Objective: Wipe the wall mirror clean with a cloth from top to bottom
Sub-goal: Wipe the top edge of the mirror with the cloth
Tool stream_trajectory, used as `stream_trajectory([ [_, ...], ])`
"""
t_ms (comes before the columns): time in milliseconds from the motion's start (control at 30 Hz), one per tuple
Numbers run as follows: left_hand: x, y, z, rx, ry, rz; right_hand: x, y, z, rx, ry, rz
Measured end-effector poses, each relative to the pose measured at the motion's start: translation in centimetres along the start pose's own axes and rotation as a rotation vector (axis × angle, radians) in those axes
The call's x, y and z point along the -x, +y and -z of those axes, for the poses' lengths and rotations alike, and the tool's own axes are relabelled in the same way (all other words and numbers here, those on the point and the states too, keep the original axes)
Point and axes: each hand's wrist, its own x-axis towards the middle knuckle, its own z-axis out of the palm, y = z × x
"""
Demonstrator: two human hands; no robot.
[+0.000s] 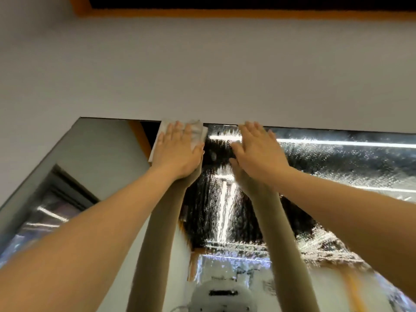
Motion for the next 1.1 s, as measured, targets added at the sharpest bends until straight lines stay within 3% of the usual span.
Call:
stream_trajectory([
  [233, -0.5, -0.1, -0.6, 0.035, 0.099, -0.008, 1.9, 8.5, 2.0, 0.103, -0.050, -0.221],
  [467, -1.6, 0.5, -0.5, 0.006, 0.107, 0.121, 1.9, 9.4, 1.3, 0.077, 0.014, -0.194],
  [633, -1.6, 3.3, -0.5, -0.004, 0.024, 0.291, 2.0, 9.5, 1.2, 0.077, 0.041, -0.199],
  [833, -0.6, 9.6, -1.7, -0.014, -0.016, 0.034, 2.0, 9.7, 1.4, 0.069, 0.015, -0.201],
  [1000, -0.9, 5.7, -0.4, -0.054, -0.009, -0.047, 2.0, 9.7, 1.6, 0.083, -0.007, -0.208],
  [1100, -1.3, 1.9, 0.2, -0.086, 0.040, 0.035, 2.1, 9.7, 1.6, 0.085, -0.014, -0.208],
])
